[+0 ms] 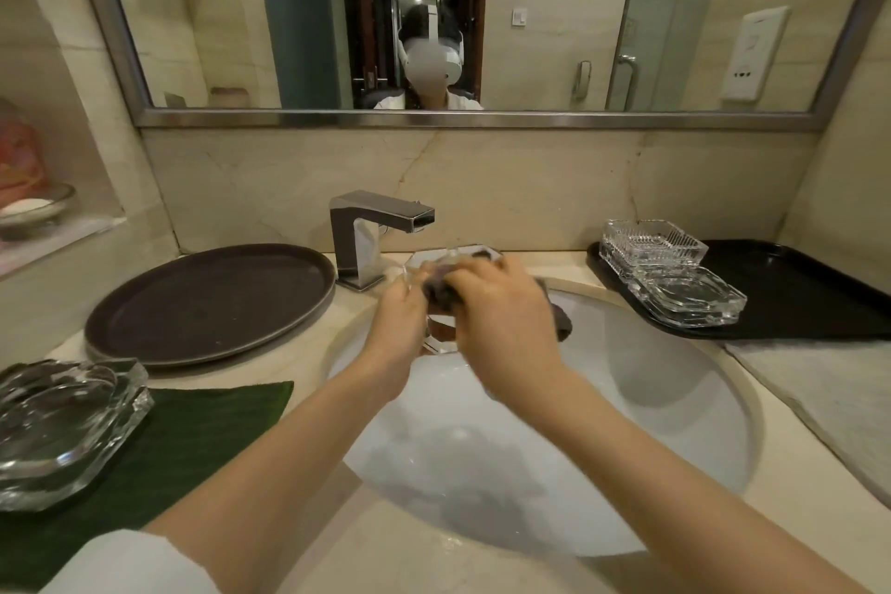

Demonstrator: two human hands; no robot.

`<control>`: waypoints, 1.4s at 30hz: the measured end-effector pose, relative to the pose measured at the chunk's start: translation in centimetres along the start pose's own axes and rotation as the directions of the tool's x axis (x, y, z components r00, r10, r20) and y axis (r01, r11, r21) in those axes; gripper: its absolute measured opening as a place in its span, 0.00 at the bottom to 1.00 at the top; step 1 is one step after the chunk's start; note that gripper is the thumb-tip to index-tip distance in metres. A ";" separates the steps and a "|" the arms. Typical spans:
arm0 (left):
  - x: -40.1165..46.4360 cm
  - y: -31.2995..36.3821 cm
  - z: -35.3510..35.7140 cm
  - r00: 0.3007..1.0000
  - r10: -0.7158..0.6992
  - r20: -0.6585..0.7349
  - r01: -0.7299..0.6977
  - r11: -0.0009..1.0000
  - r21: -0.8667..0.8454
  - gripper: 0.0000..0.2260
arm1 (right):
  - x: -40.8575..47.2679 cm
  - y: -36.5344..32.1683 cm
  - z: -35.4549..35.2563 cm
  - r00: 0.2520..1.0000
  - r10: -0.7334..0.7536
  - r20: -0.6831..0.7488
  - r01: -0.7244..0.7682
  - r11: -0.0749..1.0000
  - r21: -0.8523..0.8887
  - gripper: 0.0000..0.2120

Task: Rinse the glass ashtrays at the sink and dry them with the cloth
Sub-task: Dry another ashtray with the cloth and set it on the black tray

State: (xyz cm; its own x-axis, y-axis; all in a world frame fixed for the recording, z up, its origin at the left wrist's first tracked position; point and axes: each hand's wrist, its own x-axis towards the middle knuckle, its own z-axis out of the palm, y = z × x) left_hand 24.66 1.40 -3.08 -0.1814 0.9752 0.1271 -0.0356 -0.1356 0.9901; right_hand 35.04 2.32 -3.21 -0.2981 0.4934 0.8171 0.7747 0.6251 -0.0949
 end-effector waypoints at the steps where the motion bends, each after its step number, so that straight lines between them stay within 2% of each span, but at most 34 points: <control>1: -0.1 -0.1 0.2 1.000 0.017 -0.011 -0.017 1.000 0.011 0.15 | -0.2 -0.7 0.4 1.000 -0.019 0.018 0.020 0.997 -0.077 0.08; 3: -0.2 -0.1 0.2 0.998 0.048 -0.029 -0.048 0.999 0.018 0.15 | 0.2 -1.4 0.5 1.000 -0.007 0.002 0.007 0.997 -0.074 0.14; 4: 0.0 -0.3 -0.1 0.998 0.060 -0.033 -0.059 0.998 0.020 0.16 | 0.4 -1.5 0.3 1.000 -0.015 0.024 0.015 1.000 -0.024 0.13; 6: 0.1 -0.3 -0.8 0.997 0.062 -0.048 -0.062 0.998 0.002 0.17 | -0.1 -1.2 -0.1 0.984 -0.094 0.153 0.077 0.990 0.115 0.10; 7: 0.2 -0.4 -1.0 0.997 0.061 -0.055 -0.061 0.998 -0.007 0.16 | -0.7 -0.9 -0.3 0.964 -0.156 0.216 0.126 0.982 0.143 0.12; 8: 0.2 -0.6 -1.1 0.996 0.059 -0.060 -0.060 0.998 -0.007 0.16 | -1.1 -0.6 -0.7 0.942 -0.219 0.253 0.193 0.973 0.125 0.16; 10: 0.4 -0.7 -0.8 0.997 0.056 -0.057 -0.055 0.998 0.013 0.17 | -1.1 0.6 -1.3 0.934 -0.271 0.230 0.277 0.961 0.010 0.21; 12: 0.3 -0.5 -0.4 0.997 0.048 -0.059 -0.045 0.998 0.047 0.17 | -0.5 1.2 -1.7 0.953 -0.239 0.187 0.257 0.963 -0.076 0.22; 15: 0.4 -0.8 -0.9 0.993 0.106 -0.046 -0.100 0.988 0.117 0.17 | -1.5 0.5 -1.4 0.927 -0.304 0.220 0.311 0.950 0.001 0.22; 18: 0.1 -1.2 -1.1 0.989 0.121 -0.079 -0.107 0.981 0.164 0.14 | -3.0 1.7 -1.8 0.889 -0.372 0.269 0.395 0.918 -0.039 0.21; 23: 0.4 -0.6 -0.4 0.982 0.147 -0.115 -0.126 0.976 0.177 0.14 | -2.5 3.9 -2.8 0.948 -0.235 0.216 0.280 0.937 -0.210 0.15; 25: 0.4 -0.6 -0.2 0.975 0.152 -0.162 -0.122 0.976 0.183 0.13 | -3.0 2.0 -2.0 0.967 -0.185 0.173 0.213 0.964 -0.158 0.15; 27: 0.2 -0.6 -0.4 0.961 0.181 -0.209 -0.130 0.962 0.238 0.13 | -3.7 0.1 -0.8 0.974 -0.147 0.174 0.154 0.988 -0.028 0.13; 29: -0.1 -0.8 -0.8 0.953 0.203 -0.226 -0.131 0.945 0.299 0.12 | -4.0 0.0 -0.4 0.972 -0.142 0.188 0.133 0.989 0.063 0.15; 31: -0.1 -0.7 -1.0 0.964 0.175 -0.201 -0.116 0.954 0.276 0.12 | -4.0 1.6 -0.9 0.952 -0.220 0.214 0.221 0.975 0.021 0.17; 33: -0.2 -0.6 -0.8 0.982 0.102 -0.162 -0.063 0.971 0.229 0.13 | -3.5 3.8 -1.7 0.921 -0.283 0.266 0.328 0.934 -0.140 0.21; 35: 0.0 -0.4 -0.3 0.988 0.035 -0.148 -0.006 0.981 0.193 0.14 | -3.4 5.2 -1.8 0.931 -0.237 0.278 0.310 0.915 -0.259 0.24; 38: 0.3 -0.3 0.1 0.984 -0.024 -0.177 0.050 0.989 0.142 0.14 | -4.7 3.5 -0.6 0.963 -0.132 0.236 0.179 0.966 -0.189 0.23; 40: 0.3 -0.3 -0.2 0.976 -0.058 -0.212 0.083 0.991 0.109 0.15 | -6.0 1.8 0.4 0.946 -0.186 0.267 0.226 0.966 -0.127 0.25; 42: -0.1 -0.2 -0.4 0.969 -0.098 -0.229 0.118 0.990 0.073 0.15 | -6.3 1.8 0.2 0.911 -0.310 0.272 0.344 0.935 -0.088 0.26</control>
State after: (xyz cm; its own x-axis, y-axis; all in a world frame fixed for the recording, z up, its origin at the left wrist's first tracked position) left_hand 24.31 1.30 -3.28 -0.3968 0.9178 0.0123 0.0150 -0.0069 0.9999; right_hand 38.19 0.40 -8.61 -0.6637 0.4204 0.6188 0.6704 0.7011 0.2428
